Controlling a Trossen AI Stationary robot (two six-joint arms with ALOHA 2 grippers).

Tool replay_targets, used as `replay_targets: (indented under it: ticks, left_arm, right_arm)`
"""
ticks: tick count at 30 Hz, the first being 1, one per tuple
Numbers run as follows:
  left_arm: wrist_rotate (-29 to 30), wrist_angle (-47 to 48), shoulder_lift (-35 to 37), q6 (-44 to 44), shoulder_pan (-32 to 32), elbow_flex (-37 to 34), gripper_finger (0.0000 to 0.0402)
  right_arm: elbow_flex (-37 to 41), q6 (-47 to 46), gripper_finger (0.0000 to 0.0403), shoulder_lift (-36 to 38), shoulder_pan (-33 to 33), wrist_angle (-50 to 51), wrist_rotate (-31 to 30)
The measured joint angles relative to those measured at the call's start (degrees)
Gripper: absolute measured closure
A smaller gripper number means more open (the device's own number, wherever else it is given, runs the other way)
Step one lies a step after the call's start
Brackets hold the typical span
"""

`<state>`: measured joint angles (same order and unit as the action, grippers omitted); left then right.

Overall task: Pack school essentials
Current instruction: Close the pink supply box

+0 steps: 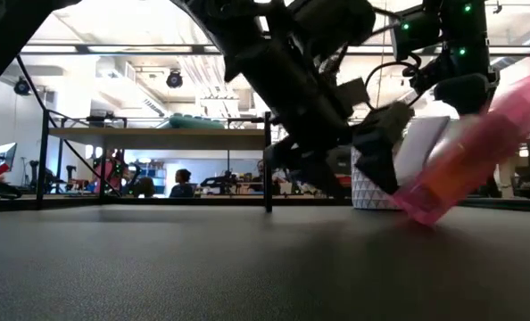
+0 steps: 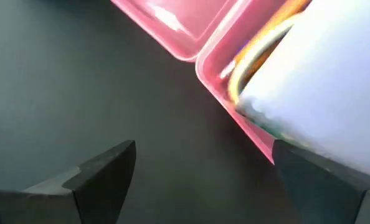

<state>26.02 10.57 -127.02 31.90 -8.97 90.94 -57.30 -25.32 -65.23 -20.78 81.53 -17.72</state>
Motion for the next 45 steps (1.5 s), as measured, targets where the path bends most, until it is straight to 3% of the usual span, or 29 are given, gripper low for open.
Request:
replay_targets:
  ticks: [11,17,29,42,45]
  left_arm:
    - [0.5,-0.9,2.8,-2.6,0.0,0.1,0.0045]
    - [0.5,-0.9,3.3,-2.7,0.0,0.1,0.0045]
    - [-2.0,1.2,6.2,-3.4,0.0,0.1,0.0045]
    - [-2.0,9.5,17.4,-7.4,0.0,-0.6,0.0045]
    - [-1.9,9.5,20.3,-7.4,0.0,-1.0,0.0045]
  right_arm:
    - [0.0,-0.4,0.0184,0.0,0.0,-0.1,0.1]
    - [0.0,-2.2,0.0184,0.0,-0.6,-0.3,-3.2]
    - [2.7,-8.7,0.0184,0.0,-0.6,0.6,9.2]
    - [12.4,-14.1,0.0184,0.0,1.1,1.3,12.3]
    - [11.7,-14.5,0.0184,0.0,2.0,-0.6,12.2]
